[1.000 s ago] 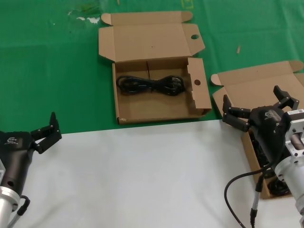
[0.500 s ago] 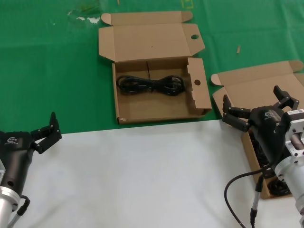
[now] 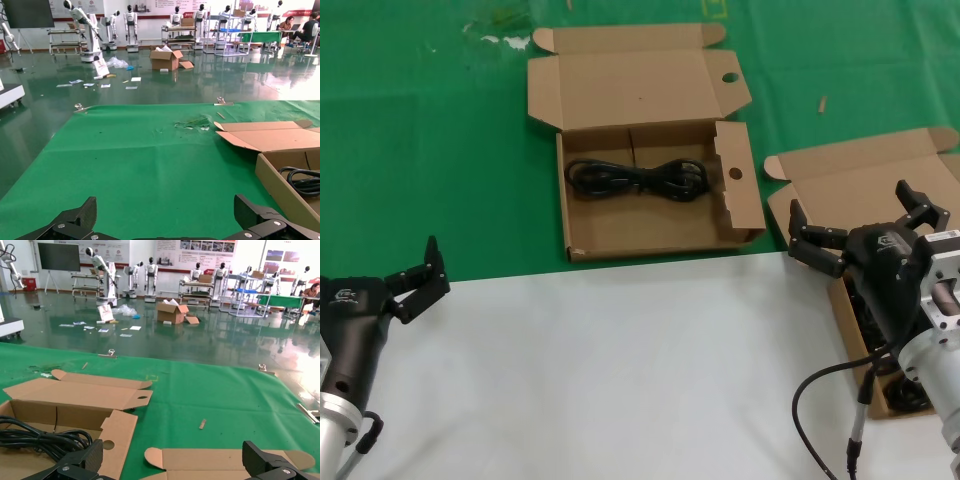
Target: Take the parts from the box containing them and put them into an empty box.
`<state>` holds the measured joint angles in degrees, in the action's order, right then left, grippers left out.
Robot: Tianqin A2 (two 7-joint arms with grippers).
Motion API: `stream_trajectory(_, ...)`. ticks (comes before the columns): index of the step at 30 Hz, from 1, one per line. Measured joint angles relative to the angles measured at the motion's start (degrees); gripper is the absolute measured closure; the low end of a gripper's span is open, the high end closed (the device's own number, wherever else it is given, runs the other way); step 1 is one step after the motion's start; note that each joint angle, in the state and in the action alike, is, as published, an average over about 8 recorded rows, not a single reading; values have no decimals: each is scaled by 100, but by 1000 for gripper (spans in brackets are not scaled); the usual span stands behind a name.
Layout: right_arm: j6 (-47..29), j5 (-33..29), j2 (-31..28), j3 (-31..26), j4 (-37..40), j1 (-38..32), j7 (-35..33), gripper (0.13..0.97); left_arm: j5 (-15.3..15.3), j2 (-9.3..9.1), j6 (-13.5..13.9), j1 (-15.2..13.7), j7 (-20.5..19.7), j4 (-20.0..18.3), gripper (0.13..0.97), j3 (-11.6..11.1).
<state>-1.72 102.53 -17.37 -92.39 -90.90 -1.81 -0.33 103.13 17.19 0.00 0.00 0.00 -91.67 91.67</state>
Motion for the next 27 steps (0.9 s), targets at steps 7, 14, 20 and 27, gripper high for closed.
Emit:
stream_trajectory(7,0,0,0,0,0,0,0,129,0,0,0,0,0,0,132,0)
stream_trajectory(14,0,0,0,0,0,0,0,129,0,0,0,0,0,0,132,0)
stream_trajectory(20,0,0,0,0,0,0,0,129,0,0,0,0,0,0,132,0)
stream_trajectory(27,0,0,0,0,0,0,0,129,0,0,0,0,0,0,132,0)
